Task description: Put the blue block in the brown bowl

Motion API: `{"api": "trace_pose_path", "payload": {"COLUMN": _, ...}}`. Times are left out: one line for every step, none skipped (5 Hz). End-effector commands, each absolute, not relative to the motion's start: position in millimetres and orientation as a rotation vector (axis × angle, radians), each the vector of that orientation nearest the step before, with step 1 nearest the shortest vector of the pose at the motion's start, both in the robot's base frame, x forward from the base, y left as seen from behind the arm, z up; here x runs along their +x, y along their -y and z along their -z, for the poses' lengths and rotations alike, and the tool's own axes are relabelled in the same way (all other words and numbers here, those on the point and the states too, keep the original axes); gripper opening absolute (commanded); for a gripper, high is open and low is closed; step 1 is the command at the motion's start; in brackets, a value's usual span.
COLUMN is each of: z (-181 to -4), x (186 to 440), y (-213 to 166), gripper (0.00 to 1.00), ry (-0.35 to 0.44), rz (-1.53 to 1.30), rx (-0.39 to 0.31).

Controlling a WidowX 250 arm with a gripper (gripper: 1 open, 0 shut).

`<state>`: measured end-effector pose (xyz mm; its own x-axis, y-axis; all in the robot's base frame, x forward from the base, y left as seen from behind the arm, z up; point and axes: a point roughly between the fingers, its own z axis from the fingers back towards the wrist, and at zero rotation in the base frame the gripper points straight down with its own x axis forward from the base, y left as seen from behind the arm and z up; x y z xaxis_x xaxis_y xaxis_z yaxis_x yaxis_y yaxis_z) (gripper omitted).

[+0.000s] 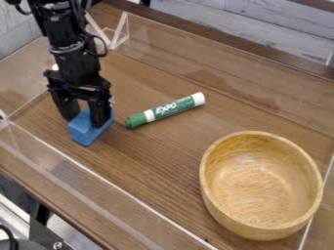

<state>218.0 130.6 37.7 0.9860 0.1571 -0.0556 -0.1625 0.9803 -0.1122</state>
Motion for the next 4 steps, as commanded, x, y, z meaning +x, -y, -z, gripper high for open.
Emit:
{"api": "trace_pose_path", "payload": {"z": -42.1, "x": 223, "y": -137, "gripper": 1.0, "ry": -0.005, "rz": -0.176, "rx": -0.103}}
{"api": "trace_pose_path", "payload": {"z": -39.2, "x": 223, "y": -137, "gripper": 0.0, "ry": -0.004, "rz": -0.178, "rx": -0.105}}
{"api": "trace_pose_path", "payload": {"z": -45.1, "x": 223, "y": -137, "gripper": 0.0, "ry": -0.011, "rz": -0.173, "rx": -0.095}}
{"api": "trace_pose_path", "payload": {"z": -53.0, "x": 223, "y": -137, "gripper": 0.0, "ry": -0.019, "rz": -0.167, "rx": -0.082}}
